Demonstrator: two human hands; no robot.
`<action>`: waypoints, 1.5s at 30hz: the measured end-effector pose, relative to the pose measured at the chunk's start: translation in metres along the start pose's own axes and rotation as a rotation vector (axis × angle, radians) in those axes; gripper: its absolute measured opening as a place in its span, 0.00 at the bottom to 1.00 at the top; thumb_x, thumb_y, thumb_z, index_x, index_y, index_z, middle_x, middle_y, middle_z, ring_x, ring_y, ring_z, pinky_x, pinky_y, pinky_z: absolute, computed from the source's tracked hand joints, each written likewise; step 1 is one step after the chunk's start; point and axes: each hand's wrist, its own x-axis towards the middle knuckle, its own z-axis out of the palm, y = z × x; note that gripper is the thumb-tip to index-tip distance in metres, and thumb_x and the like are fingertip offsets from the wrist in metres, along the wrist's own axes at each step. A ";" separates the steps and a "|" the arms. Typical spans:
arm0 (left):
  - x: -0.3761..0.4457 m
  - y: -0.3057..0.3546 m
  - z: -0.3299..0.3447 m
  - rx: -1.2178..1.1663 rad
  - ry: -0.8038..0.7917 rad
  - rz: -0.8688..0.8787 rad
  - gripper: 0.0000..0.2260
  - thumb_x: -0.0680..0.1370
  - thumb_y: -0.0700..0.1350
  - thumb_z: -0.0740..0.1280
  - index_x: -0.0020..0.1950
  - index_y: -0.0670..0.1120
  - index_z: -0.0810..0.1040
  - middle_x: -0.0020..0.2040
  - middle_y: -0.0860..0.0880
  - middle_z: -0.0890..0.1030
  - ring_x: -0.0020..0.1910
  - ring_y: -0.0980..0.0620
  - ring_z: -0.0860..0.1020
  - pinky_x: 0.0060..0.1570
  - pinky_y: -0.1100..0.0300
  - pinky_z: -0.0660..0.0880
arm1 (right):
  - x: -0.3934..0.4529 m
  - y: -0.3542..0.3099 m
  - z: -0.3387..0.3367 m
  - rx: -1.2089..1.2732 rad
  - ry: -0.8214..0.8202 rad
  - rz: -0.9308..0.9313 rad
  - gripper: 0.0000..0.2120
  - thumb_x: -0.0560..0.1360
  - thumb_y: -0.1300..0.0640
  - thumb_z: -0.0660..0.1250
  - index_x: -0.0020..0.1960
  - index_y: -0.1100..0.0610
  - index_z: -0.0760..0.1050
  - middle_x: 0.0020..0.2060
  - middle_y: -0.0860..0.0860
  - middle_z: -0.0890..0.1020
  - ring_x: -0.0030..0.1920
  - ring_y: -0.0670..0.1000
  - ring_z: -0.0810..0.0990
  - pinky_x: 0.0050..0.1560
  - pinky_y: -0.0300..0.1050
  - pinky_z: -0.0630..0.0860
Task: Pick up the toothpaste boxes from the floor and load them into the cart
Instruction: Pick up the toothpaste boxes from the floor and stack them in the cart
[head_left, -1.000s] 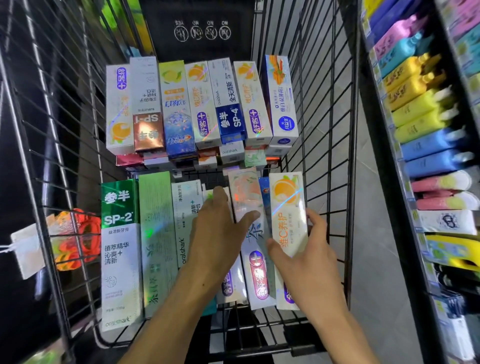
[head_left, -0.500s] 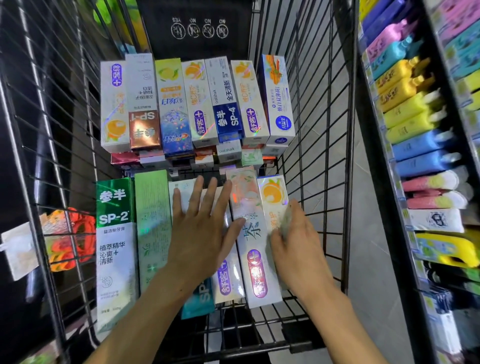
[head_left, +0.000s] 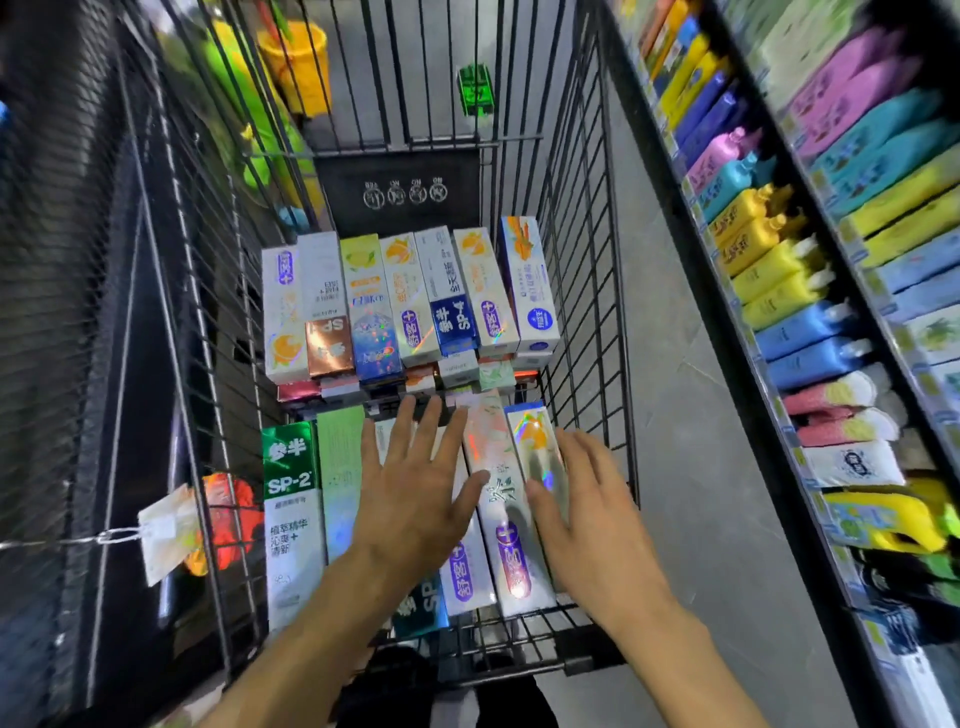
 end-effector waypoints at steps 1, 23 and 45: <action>-0.001 0.001 -0.022 -0.001 0.007 0.028 0.32 0.81 0.64 0.47 0.79 0.49 0.64 0.79 0.45 0.66 0.80 0.42 0.59 0.73 0.31 0.58 | -0.007 -0.006 -0.016 -0.012 0.019 -0.015 0.28 0.81 0.44 0.60 0.79 0.50 0.59 0.77 0.48 0.60 0.75 0.50 0.63 0.72 0.47 0.66; -0.175 0.325 -0.254 0.144 0.208 1.476 0.33 0.77 0.66 0.52 0.74 0.48 0.71 0.71 0.40 0.74 0.74 0.38 0.69 0.72 0.34 0.63 | -0.444 0.006 -0.197 -0.287 0.783 0.872 0.39 0.76 0.30 0.45 0.76 0.53 0.67 0.74 0.58 0.70 0.76 0.61 0.64 0.75 0.57 0.62; -0.666 0.600 -0.086 0.208 0.062 2.372 0.34 0.77 0.69 0.51 0.73 0.49 0.72 0.69 0.41 0.76 0.69 0.40 0.72 0.69 0.35 0.66 | -0.934 0.079 -0.021 0.011 0.980 1.837 0.32 0.80 0.31 0.53 0.76 0.49 0.65 0.75 0.52 0.67 0.74 0.56 0.65 0.74 0.54 0.64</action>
